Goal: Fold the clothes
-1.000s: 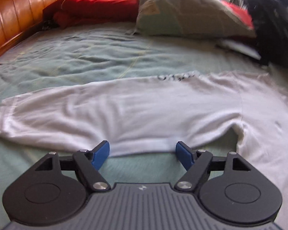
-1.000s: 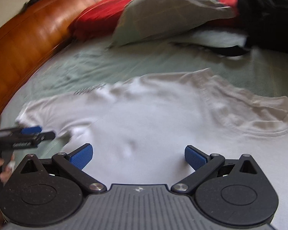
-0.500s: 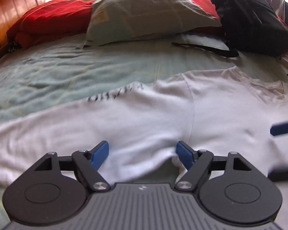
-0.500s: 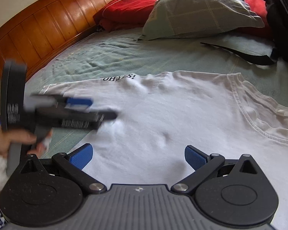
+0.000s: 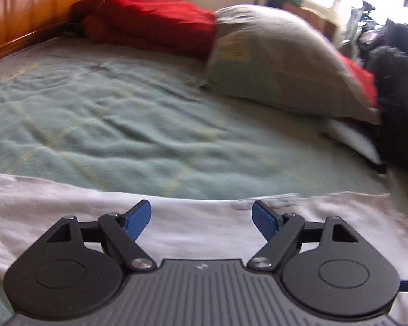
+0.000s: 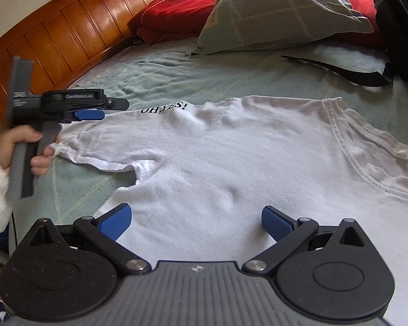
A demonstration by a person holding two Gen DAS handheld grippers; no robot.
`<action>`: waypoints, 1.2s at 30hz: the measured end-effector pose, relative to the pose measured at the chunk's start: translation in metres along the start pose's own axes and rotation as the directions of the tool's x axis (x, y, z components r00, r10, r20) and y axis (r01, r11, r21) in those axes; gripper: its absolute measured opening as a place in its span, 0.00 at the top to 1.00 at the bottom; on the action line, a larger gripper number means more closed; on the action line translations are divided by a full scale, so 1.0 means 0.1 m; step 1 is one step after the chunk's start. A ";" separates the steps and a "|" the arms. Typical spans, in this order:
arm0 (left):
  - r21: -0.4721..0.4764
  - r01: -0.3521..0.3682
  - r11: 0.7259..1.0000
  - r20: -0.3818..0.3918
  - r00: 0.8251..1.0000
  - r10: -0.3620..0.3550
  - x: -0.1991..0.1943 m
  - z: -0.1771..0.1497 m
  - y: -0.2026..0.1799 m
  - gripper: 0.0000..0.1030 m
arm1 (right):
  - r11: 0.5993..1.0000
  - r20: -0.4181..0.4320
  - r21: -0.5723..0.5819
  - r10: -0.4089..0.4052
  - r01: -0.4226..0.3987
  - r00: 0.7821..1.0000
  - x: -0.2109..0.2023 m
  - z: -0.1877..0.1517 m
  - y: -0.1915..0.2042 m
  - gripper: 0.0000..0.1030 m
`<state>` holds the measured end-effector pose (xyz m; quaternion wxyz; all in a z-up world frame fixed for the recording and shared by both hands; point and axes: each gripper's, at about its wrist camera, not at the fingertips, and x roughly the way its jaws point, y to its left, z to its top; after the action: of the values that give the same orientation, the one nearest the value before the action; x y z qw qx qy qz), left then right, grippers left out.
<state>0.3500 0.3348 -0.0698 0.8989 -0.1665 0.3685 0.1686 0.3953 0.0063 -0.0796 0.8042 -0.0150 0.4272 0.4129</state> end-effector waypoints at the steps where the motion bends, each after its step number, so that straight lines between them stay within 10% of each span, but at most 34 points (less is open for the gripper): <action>1: -0.011 -0.020 1.000 -0.008 1.000 0.020 0.04 -0.02 0.07 0.21 | 1.000 0.001 0.001 0.001 -0.001 1.000 0.01 0.00 -0.01 0.00; 16: -0.072 -0.075 0.995 0.007 0.997 0.076 -0.01 0.08 0.42 0.21 | 1.000 0.014 0.010 -0.004 0.003 1.000 0.00 0.00 -0.02 0.00; 22: -0.047 -0.345 0.937 0.023 0.938 0.346 0.05 0.14 0.64 0.22 | 1.000 0.020 0.023 0.006 -0.007 1.000 0.00 0.00 -0.05 0.00; 31: 0.105 0.066 0.992 -0.061 0.996 -0.060 -0.09 0.14 -0.38 0.18 | 1.000 0.024 0.018 -0.004 0.004 1.000 0.00 0.00 -0.02 0.00; 36: 0.206 0.049 0.977 -0.137 0.990 -0.021 0.24 0.08 -0.94 0.18 | 1.000 0.028 0.026 -0.002 0.001 1.000 0.00 0.00 -0.04 0.00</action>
<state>0.4106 0.2591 -0.0651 0.8875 -0.0886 0.4407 0.1017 0.3978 0.0029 -0.0810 0.8107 0.0007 0.4211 0.4068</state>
